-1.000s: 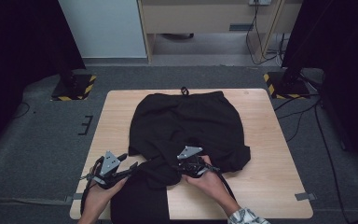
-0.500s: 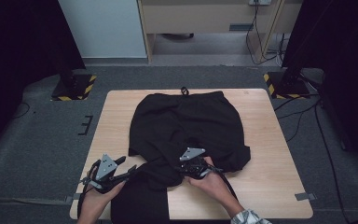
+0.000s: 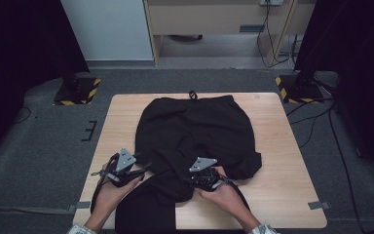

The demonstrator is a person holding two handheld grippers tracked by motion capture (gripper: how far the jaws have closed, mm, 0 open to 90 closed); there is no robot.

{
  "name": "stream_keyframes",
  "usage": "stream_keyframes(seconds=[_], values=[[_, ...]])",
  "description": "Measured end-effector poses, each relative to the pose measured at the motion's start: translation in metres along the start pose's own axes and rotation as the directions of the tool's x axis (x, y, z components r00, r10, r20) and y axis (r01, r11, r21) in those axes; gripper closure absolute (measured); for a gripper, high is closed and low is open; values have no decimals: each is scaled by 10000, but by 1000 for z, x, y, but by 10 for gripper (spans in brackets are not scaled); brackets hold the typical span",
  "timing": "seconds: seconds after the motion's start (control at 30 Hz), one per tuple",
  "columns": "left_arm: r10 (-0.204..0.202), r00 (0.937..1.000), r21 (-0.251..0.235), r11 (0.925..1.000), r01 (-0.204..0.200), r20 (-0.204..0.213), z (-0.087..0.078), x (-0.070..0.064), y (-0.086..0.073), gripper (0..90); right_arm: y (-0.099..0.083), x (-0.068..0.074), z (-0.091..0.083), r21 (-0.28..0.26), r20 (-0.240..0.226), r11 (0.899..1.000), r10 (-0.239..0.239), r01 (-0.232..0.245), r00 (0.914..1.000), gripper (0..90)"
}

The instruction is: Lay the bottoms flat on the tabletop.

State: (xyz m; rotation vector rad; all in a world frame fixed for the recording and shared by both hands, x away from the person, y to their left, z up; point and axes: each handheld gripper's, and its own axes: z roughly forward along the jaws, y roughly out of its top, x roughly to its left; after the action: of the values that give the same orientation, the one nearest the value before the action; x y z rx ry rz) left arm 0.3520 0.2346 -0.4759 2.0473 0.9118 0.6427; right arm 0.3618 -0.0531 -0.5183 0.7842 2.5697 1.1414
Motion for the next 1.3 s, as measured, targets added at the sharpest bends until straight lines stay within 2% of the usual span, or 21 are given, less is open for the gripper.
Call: stream_keyframes(seconds=[0.1,0.2,0.33,0.37,0.43,0.53,0.7,0.77,0.83,0.87,0.93,0.97,1.03,1.07,1.13,1.2,1.3], values=[[-77,10000,133,9999,77,-7,15,-2,-2,425,10,-1,-3,-445,202,9990,60,-51,9998,589],[-119,9999,225,9997,119,20,20,-5,-6,425,16,1,-1,-573,234,9983,74,-61,9997,564],[29,9998,539,9985,-41,208,24,-12,-14,418,16,3,13,-160,195,9998,133,-129,9997,501],[34,9998,610,9981,-47,215,24,-12,-15,412,15,5,17,-87,185,9999,96,-94,9998,517],[-233,9987,730,9971,199,449,27,-12,-19,401,14,6,20,115,250,9999,30,-33,9997,570],[-278,9972,938,9954,212,694,30,-12,-23,385,12,8,25,481,215,9988,-89,79,9997,670],[-205,9946,1138,9935,88,1019,33,-17,-28,365,12,11,25,428,-33,9991,-47,49,10000,863],[-188,9936,1249,9922,48,1114,35,-17,-30,374,11,16,25,424,-161,9989,-196,202,9997,875],[-208,9928,1388,9903,42,1182,36,-18,-31,406,11,20,25,395,-386,9991,-140,155,9992,878],[-182,9907,1490,9888,-22,1350,36,-17,-32,439,10,24,25,391,-502,9991,-116,136,9987,878],[-48,9877,1728,9847,-226,1564,36,-18,-33,556,10,32,25,375,-843,9990,-193,225,9963,879],[-38,9870,1742,9844,-246,1608,34,-18,-33,645,11,38,26,324,-1166,9990,-256,295,9928,878],[49,9871,1926,9806,-362,1602,32,-17,-32,785,12,45,27,304,-1367,9982,-466,512,9895,878],[89,9876,1969,9796,-401,1565,31,-17,-32,830,13,46,28,322,-1438,9984,-412,463,9887,878],[81,9887,2060,9778,-392,1499,30,-15,-32,874,13,47,29,304,-1467,9985,-416,466,9883,880],[31,9900,2142,9762,-336,1411,24,-12,-34,880,14,46,29,325,-1453,9988,-312,363,9889,881],[150,9923,2158,9756,-414,1226,6,-9,-38,882,13,45,25,248,-1476,9993,-251,291,9887,881]])
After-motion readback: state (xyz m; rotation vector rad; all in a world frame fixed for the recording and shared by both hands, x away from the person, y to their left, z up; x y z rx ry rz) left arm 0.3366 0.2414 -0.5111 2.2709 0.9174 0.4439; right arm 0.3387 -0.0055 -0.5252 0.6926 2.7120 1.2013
